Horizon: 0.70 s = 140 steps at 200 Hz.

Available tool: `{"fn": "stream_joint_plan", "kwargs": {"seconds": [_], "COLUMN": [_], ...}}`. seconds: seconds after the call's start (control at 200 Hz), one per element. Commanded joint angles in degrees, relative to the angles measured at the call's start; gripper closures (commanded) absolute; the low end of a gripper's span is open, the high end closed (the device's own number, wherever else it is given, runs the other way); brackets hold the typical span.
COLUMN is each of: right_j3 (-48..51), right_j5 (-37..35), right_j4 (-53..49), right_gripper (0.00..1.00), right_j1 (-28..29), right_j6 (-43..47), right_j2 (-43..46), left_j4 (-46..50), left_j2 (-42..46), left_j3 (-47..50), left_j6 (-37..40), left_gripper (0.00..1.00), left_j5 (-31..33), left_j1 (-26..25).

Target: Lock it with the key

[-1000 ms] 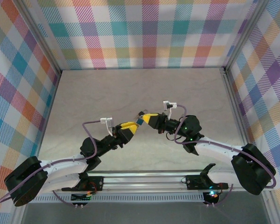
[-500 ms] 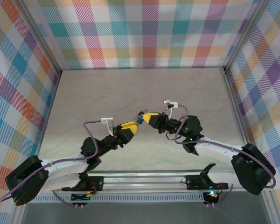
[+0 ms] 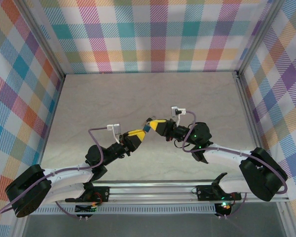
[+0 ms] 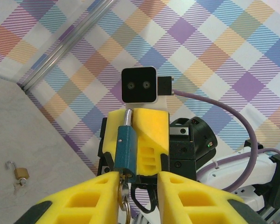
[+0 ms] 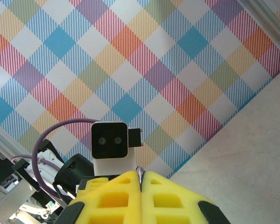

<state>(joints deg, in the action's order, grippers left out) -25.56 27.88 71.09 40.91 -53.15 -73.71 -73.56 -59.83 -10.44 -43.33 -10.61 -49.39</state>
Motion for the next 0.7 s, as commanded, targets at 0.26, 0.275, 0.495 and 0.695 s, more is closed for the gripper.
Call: {"fn": "stream_joint_plan", "kwargs": {"seconds": [0.26, 0.275, 0.495, 0.695], "right_j3": [-2.6, -2.6, -2.5, -2.3], "right_j5": [-0.4, -0.3, 0.1, 1.6], "right_j4": [8.0, 8.1, 9.1, 9.5], "right_gripper": [1.00, 1.00, 1.00, 1.00], "right_j1": [0.6, 0.7, 1.3, 1.7], "right_j6": [-1.0, -1.1, -1.1, -0.9], "right_j2": [-3.5, -3.6, -4.0, -3.9], "left_j4": [-3.4, -3.4, -3.3, -3.1], "left_j2": [0.2, 0.2, 1.5, 3.3], "left_j3": [-1.3, -1.3, -0.2, 0.8], "left_j6": [-1.2, -1.1, -0.4, 0.9], "left_gripper": [0.74, 0.74, 0.80, 0.84], "left_j5": [-1.3, -1.3, 0.4, 2.3], "left_j1": [-0.6, -0.7, -0.6, -0.6]}}
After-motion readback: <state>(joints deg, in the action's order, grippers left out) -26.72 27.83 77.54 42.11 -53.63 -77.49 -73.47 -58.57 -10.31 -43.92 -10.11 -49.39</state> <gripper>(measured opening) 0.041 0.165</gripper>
